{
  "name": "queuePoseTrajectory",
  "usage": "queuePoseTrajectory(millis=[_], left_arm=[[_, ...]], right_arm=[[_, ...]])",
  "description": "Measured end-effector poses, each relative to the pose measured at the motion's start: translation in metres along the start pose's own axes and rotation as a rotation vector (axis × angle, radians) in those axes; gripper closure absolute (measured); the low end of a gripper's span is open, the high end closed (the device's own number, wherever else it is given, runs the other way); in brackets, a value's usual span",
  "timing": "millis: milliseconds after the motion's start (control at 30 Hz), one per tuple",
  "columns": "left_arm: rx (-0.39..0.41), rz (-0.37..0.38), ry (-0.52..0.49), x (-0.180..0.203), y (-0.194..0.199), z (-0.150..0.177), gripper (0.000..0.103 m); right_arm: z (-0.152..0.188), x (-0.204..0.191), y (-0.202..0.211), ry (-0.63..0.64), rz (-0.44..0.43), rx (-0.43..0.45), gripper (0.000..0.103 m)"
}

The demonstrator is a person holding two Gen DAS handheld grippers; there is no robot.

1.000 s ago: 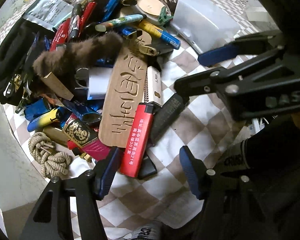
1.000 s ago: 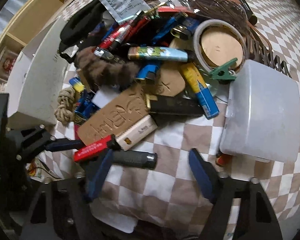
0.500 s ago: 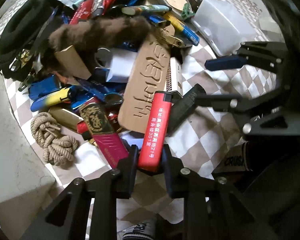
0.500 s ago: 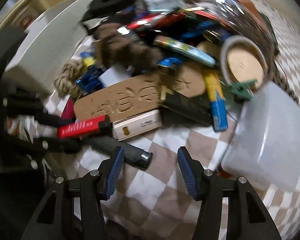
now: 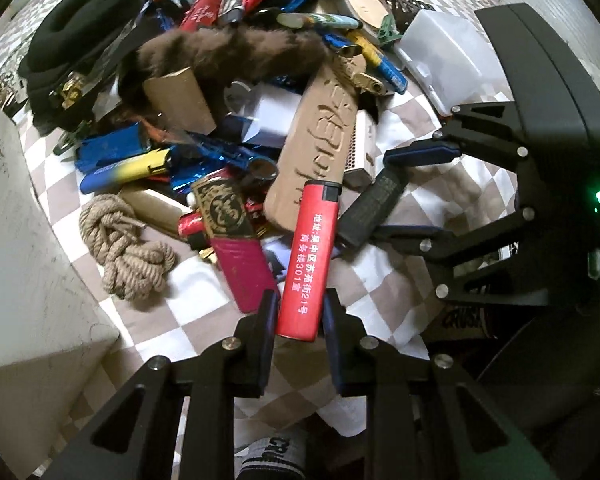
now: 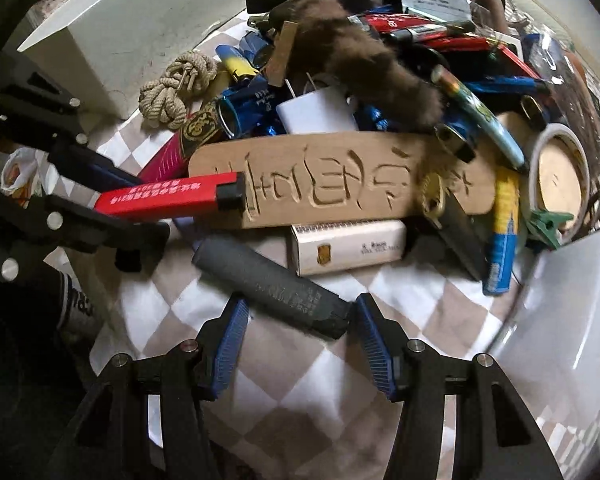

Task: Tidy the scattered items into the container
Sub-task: 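Lower the left tool toward the red lighter in the pile, then close the left tool on the red lighter and lift it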

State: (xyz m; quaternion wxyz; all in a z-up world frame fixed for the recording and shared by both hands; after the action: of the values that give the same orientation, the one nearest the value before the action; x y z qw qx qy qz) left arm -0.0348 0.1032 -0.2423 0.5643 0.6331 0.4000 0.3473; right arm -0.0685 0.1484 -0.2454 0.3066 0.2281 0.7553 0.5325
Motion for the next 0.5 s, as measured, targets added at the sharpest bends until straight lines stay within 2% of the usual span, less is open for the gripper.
queuePoseTrajectory(millis=[67, 333, 467, 500], left_arm=[[-0.003, 0.000, 0.009, -0.003, -0.003, 0.003, 0.080], [0.000, -0.006, 0.039, -0.014, -0.015, 0.013, 0.080], [0.008, -0.009, 0.043, -0.015, -0.018, 0.014, 0.080], [0.009, -0.009, 0.044, -0.015, -0.018, 0.014, 0.080]], right_arm=[[-0.002, -0.001, -0.002, 0.004, -0.001, 0.000, 0.051], [0.000, -0.014, -0.002, -0.007, -0.028, -0.021, 0.079], [0.004, -0.019, 0.000, -0.006, -0.051, -0.030, 0.081], [0.003, -0.020, 0.001, 0.015, -0.024, -0.017, 0.081]])
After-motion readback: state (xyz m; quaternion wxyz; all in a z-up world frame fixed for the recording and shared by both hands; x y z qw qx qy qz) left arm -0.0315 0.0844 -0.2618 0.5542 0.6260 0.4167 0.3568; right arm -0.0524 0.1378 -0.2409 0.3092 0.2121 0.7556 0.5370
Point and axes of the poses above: each gripper's, at about its wrist camera, not at the fingertips, and y roughly against the way its jaws point, x to its right, z to its underside, the point moved 7 cm from there along -y, roughly the way its jaws point, and after that the axes turned 11 degrees about -z, right-handed, at the moved point
